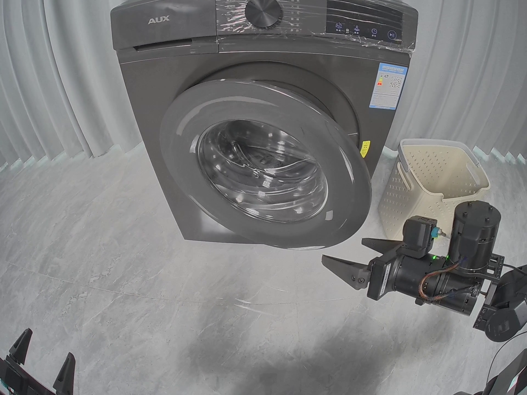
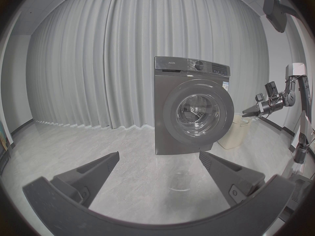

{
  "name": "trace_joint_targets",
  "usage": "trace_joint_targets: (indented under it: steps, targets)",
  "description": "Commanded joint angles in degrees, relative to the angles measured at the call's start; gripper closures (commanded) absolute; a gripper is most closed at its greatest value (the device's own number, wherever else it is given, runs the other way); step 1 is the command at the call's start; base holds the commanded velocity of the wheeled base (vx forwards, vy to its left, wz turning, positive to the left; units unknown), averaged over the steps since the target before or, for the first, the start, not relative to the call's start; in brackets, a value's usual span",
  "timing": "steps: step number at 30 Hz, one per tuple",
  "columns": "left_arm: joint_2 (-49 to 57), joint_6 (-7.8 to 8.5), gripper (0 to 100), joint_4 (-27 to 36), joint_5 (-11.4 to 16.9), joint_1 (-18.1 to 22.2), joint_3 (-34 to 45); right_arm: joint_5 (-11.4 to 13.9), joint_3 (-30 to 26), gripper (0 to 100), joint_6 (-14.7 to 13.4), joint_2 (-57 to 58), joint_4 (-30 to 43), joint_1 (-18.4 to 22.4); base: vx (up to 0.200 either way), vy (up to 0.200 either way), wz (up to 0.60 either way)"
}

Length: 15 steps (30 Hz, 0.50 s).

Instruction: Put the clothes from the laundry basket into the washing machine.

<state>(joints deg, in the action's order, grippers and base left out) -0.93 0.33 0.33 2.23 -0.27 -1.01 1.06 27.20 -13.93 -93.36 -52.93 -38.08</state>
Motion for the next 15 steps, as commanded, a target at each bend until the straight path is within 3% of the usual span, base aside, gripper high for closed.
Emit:
trace_joint_targets:
  steps: [1, 15]
  targets:
    - [0.93, 0.02, 0, 0.02, 0.05, 0.0, 0.84, 0.96, 0.22, 0, 0.14, -2.36, -7.98, -1.56, 0.2, 0.0, 0.0]
    - [0.84, -0.07, 0, 0.02, 0.05, 0.0, 0.84, 1.05, 3.13, 0, 0.22, -5.17, -11.05, -1.03, 0.2, 0.0, 0.0]
